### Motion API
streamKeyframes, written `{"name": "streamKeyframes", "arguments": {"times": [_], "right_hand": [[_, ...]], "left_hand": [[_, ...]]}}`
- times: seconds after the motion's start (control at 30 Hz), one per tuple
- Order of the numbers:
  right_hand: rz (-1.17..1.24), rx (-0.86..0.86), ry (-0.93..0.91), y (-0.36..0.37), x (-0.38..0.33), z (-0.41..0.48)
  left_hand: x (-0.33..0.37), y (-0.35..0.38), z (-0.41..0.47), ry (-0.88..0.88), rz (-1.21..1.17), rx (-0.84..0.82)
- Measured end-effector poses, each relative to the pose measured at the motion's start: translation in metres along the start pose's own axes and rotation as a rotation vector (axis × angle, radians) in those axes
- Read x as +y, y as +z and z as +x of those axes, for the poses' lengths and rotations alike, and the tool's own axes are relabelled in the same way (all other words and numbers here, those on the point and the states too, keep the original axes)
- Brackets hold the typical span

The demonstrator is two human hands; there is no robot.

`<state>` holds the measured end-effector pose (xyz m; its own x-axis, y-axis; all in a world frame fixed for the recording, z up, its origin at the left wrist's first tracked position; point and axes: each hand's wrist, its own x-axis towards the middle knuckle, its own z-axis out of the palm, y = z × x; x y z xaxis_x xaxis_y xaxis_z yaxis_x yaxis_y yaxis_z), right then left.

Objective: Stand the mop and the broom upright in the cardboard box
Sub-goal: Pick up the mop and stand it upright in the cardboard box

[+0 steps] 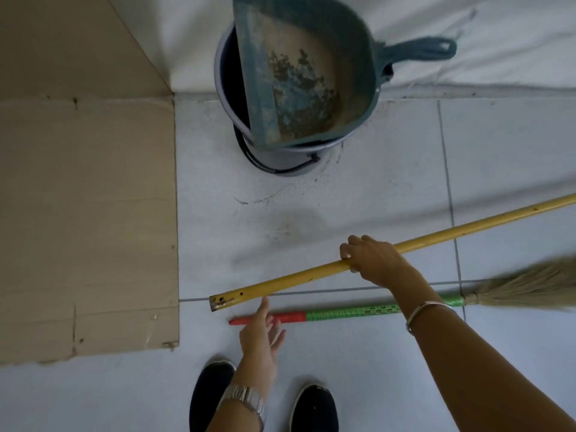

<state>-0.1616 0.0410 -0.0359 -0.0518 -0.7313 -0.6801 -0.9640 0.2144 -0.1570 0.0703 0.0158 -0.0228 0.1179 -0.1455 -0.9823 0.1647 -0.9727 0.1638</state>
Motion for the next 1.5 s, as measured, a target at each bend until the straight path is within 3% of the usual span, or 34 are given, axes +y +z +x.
{"name": "streamKeyframes", "arguments": {"times": [0.1, 0.3, 0.53, 0.9, 1.03, 1.2, 1.5], "right_hand": [[0.070, -0.078, -0.008, -0.062, 0.002, -0.018], [0.220, -0.165, 0.016, -0.172, 0.003, -0.056], [0.373, -0.111, 0.015, -0.266, -0.008, -0.091], [0.444, 0.092, -0.174, -0.443, -0.122, -0.148], [0.558, 0.215, -0.274, -0.544, -0.174, -0.204], [0.662, 0.377, -0.392, -0.676, -0.233, -0.306], [0.948, 0.519, -0.598, -0.800, -0.296, -0.471]], "left_hand": [[0.021, 0.008, -0.047, 0.049, -0.291, -0.128], [0.090, 0.037, -0.139, 0.311, -0.481, -0.239], [0.142, 0.043, -0.228, 0.536, -0.455, -0.288], [0.300, -0.012, -0.393, 1.026, -0.337, -0.302], [0.377, -0.032, -0.516, 1.215, -0.354, -0.274], [0.446, -0.062, -0.710, 1.394, -0.372, -0.390], [0.465, -0.100, -0.971, 1.684, -0.326, -0.487]]}}
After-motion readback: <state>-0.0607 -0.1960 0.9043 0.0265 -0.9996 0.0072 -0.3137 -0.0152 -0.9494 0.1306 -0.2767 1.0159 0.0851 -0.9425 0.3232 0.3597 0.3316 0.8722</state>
